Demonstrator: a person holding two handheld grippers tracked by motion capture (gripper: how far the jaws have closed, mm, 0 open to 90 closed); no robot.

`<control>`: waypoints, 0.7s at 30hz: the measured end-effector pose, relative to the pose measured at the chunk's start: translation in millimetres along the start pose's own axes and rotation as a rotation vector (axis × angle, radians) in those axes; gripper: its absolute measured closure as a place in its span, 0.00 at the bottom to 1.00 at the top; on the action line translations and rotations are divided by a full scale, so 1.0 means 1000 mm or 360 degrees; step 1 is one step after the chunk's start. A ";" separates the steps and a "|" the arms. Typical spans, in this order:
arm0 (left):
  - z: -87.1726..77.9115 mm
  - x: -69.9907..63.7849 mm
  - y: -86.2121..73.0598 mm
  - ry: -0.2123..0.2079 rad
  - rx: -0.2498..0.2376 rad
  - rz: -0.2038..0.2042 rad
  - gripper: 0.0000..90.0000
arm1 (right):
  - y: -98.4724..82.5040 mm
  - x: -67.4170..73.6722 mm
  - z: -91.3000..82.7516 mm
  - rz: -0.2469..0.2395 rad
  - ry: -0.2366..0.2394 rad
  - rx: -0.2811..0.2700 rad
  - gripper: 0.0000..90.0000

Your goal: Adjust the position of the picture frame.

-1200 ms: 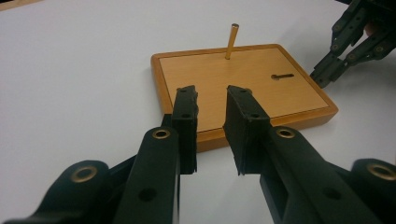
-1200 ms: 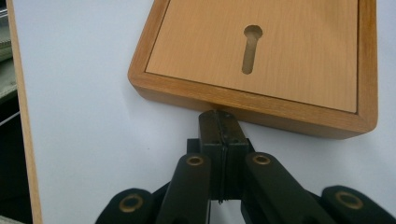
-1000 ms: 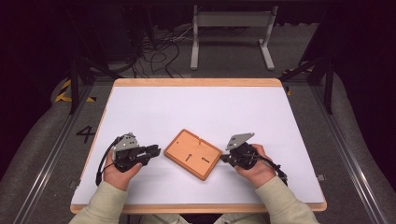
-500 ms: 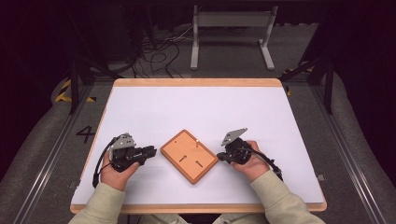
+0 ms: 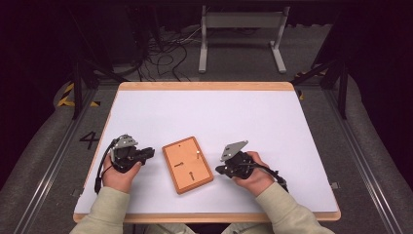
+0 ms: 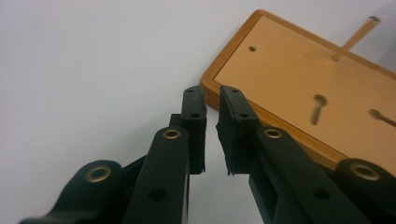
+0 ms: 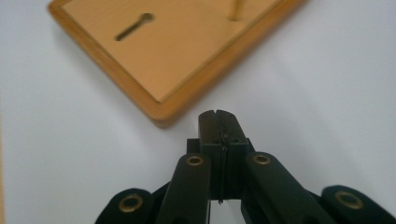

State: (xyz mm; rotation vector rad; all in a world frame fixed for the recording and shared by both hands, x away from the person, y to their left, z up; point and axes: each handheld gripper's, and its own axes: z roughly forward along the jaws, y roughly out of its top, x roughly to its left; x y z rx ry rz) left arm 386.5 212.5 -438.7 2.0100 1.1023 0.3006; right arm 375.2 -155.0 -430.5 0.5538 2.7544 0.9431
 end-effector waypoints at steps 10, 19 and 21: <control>0.033 -0.013 0.017 0.0048 0.0218 0.0009 0.92 | -0.044 -0.043 -0.063 0.0289 -0.0252 -0.0149 1.00; 0.039 -0.007 0.017 0.0076 0.0315 -0.0042 0.96 | -0.058 -0.046 -0.083 0.0355 -0.0311 -0.0190 1.00; 0.041 -0.009 0.018 0.0070 0.0321 -0.0024 0.99 | -0.059 -0.046 -0.082 0.0356 -0.0308 -0.0187 1.00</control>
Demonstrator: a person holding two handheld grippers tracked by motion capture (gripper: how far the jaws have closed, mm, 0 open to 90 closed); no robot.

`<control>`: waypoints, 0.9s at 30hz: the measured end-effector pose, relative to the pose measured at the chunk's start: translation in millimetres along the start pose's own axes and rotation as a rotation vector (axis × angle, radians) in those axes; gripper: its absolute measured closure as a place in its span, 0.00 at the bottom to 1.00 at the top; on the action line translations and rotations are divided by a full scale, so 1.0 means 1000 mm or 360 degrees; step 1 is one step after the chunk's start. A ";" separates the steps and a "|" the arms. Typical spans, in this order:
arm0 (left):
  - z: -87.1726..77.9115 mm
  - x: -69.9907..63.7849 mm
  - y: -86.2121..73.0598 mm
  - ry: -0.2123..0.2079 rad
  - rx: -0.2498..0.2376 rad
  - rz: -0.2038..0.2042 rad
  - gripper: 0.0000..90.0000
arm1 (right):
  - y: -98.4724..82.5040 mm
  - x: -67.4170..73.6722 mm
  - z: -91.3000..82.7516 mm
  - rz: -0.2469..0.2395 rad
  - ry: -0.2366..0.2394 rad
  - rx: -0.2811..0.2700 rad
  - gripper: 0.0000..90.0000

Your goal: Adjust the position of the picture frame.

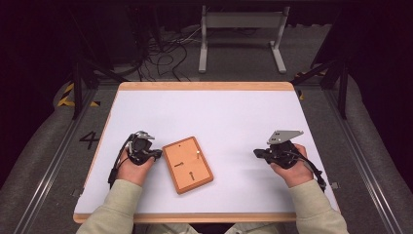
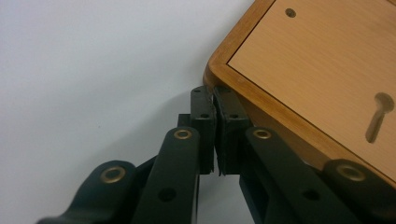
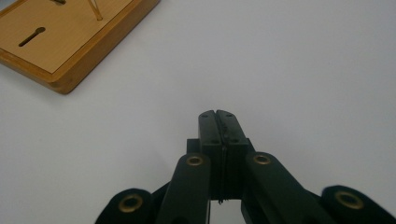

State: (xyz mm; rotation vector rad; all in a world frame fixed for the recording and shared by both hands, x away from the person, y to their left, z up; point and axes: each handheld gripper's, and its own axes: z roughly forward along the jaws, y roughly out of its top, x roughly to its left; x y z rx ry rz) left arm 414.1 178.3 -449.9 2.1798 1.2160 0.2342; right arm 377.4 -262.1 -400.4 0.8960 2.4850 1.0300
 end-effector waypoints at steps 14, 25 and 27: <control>0.036 -0.037 0.035 -0.0106 -0.0057 0.0124 1.00 | -0.002 0.002 -0.005 0.0002 -0.0014 -0.0012 1.00; 0.046 -0.071 0.056 -0.0169 -0.0147 0.0259 1.00 | -0.012 -0.002 -0.010 0.0051 -0.0034 -0.0005 1.00; 0.035 -0.072 0.055 -0.0187 -0.0187 0.0260 1.00 | -0.013 -0.002 -0.012 0.0049 -0.0039 -0.0006 1.00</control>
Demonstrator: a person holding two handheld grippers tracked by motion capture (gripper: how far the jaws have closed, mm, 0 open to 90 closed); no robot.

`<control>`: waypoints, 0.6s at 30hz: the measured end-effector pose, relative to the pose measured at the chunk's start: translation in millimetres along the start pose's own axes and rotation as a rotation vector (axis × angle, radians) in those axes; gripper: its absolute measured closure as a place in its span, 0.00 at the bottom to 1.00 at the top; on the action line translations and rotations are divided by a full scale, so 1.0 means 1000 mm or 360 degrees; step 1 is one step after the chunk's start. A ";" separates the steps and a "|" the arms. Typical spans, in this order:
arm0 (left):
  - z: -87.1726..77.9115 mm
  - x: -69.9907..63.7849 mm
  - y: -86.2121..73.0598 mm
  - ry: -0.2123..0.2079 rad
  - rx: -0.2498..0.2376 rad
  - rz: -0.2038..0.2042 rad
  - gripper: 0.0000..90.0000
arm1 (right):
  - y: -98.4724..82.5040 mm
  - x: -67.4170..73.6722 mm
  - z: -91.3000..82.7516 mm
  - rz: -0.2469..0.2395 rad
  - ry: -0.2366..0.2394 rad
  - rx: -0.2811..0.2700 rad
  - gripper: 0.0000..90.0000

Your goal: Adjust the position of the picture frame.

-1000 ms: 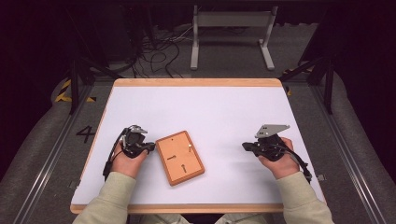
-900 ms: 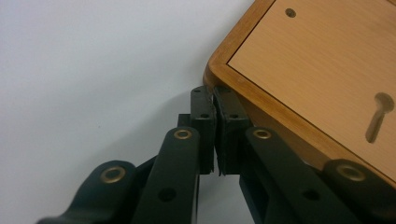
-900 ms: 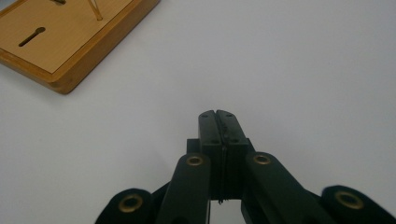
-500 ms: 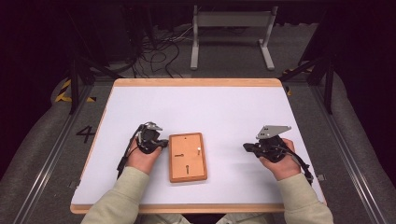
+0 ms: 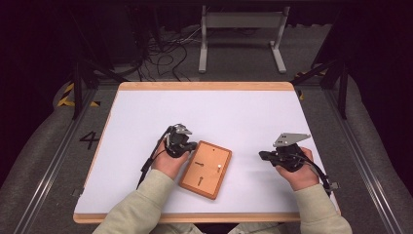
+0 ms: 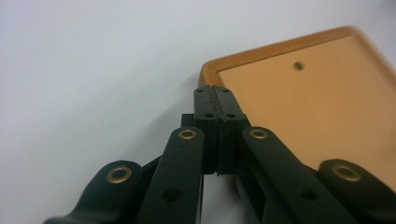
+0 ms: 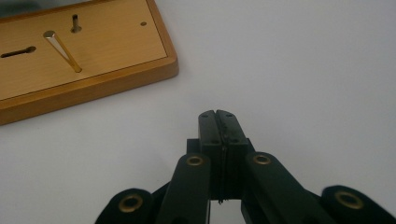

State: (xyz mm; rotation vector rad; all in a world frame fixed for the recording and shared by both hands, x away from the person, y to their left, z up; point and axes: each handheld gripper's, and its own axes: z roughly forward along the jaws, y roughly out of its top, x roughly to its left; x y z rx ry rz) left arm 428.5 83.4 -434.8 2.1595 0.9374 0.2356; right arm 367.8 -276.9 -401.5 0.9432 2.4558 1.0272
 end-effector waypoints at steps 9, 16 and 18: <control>-0.032 -0.052 -0.005 -0.0309 0.0004 0.0225 1.00 | 0.000 -0.001 -0.002 0.0008 0.0003 -0.0011 1.00; -0.024 -0.094 -0.014 -0.0559 0.0133 0.0353 1.00 | 0.002 -0.002 -0.002 0.0005 0.0007 -0.0018 1.00; -0.017 -0.103 -0.017 -0.0597 0.0177 0.0384 1.00 | 0.002 -0.001 -0.001 0.0006 0.0014 -0.0018 1.00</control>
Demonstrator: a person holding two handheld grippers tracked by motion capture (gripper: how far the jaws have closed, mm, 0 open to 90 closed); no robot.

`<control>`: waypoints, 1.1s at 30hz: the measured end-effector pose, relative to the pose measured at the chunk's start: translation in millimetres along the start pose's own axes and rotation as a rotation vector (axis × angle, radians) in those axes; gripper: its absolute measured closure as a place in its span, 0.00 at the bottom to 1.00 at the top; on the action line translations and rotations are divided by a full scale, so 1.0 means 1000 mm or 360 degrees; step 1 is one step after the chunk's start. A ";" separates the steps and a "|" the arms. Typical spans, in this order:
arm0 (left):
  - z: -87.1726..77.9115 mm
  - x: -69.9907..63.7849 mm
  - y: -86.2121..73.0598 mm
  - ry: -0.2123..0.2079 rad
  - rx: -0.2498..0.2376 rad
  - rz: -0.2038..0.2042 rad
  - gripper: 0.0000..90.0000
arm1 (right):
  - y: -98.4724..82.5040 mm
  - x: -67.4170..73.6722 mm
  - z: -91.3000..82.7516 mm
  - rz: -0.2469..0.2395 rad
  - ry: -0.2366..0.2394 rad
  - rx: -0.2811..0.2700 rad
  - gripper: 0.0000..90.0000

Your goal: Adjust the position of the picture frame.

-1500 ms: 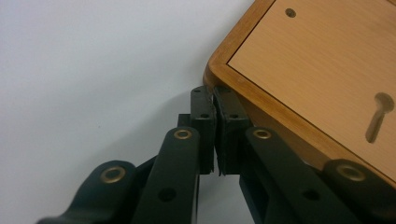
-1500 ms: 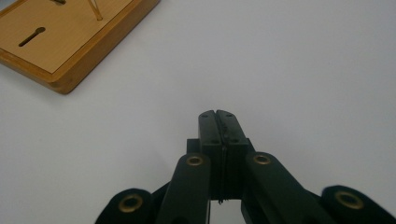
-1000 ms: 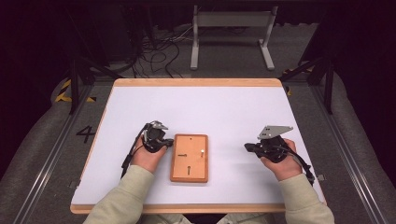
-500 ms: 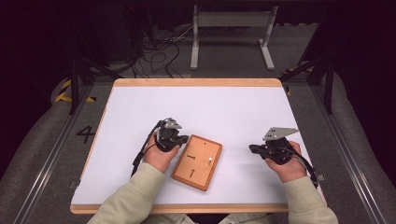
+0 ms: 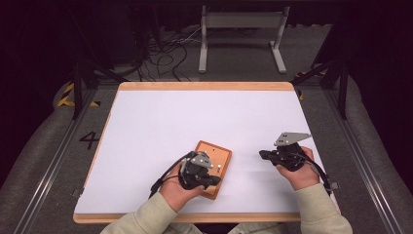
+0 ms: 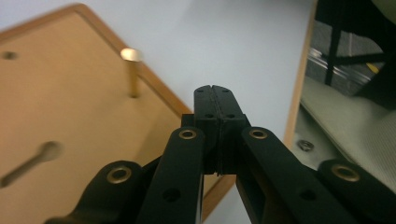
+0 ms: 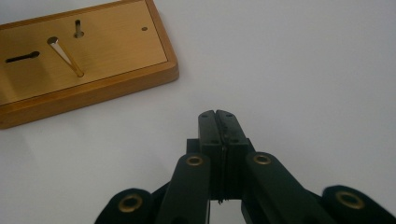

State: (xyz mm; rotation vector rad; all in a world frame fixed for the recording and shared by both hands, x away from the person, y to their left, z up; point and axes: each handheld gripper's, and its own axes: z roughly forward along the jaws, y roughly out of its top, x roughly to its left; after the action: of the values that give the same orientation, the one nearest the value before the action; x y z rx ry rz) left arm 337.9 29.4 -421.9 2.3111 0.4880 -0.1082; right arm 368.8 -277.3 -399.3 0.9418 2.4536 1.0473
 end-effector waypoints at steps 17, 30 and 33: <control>0.031 -0.018 -0.011 -0.0053 0.0192 0.0079 1.00 | 0.003 0.003 0.004 -0.0020 0.0027 0.0000 1.00; -0.001 0.025 -0.033 0.0234 0.0148 -0.0114 1.00 | 0.010 0.004 0.011 -0.0043 0.0051 0.0000 1.00; -0.010 0.041 -0.038 0.0311 0.0116 -0.0148 1.00 | 0.010 0.004 0.013 -0.0047 0.0053 0.0005 1.00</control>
State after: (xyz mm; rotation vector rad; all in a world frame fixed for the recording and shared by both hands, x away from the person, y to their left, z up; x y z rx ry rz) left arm 360.7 73.8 -449.7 2.3822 0.7012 0.0569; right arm 377.0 -262.6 -400.5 0.8932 2.4892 1.0579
